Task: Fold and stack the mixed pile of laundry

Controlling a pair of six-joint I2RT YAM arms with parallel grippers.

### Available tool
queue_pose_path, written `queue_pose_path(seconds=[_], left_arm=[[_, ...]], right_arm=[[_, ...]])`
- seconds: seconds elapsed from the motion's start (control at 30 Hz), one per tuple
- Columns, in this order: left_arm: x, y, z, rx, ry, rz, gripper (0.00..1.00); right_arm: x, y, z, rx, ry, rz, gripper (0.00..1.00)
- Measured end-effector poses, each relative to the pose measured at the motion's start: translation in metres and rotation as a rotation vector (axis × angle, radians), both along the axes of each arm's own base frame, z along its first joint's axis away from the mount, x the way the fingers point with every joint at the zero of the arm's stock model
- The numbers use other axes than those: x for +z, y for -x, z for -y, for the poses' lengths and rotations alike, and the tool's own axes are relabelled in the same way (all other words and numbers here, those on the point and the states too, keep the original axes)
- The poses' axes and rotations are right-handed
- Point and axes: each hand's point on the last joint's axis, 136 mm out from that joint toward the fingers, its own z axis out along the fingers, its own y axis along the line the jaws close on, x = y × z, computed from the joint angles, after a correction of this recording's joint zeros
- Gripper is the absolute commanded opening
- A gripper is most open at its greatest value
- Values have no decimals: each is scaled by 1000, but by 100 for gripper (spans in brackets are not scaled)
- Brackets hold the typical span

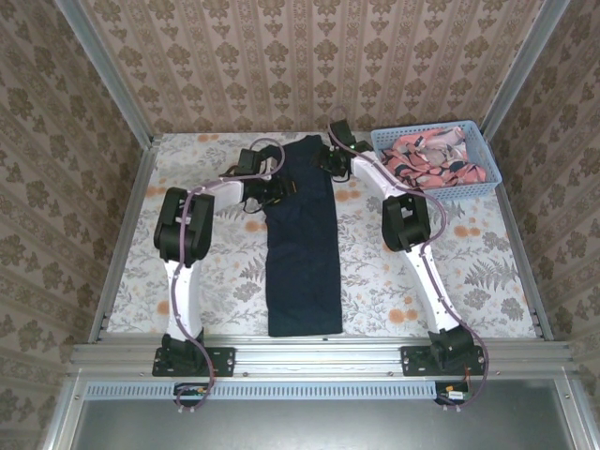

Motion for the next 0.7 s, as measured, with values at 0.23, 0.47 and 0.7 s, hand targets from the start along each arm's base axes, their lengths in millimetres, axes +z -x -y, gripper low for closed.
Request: queue_pose_path(seconds=[0.23,0.47,0.7], left_arm=[[15,-5,-6,22,-29,19,75],[73,-57,1,3,-32,200,73],[36,-83,-5,1,-72,163,71]], right_arm=[[19,47,26,54,75,-62,52],[100,148,43,117,85,3,47],[75,259,3,274,73,-64,33]])
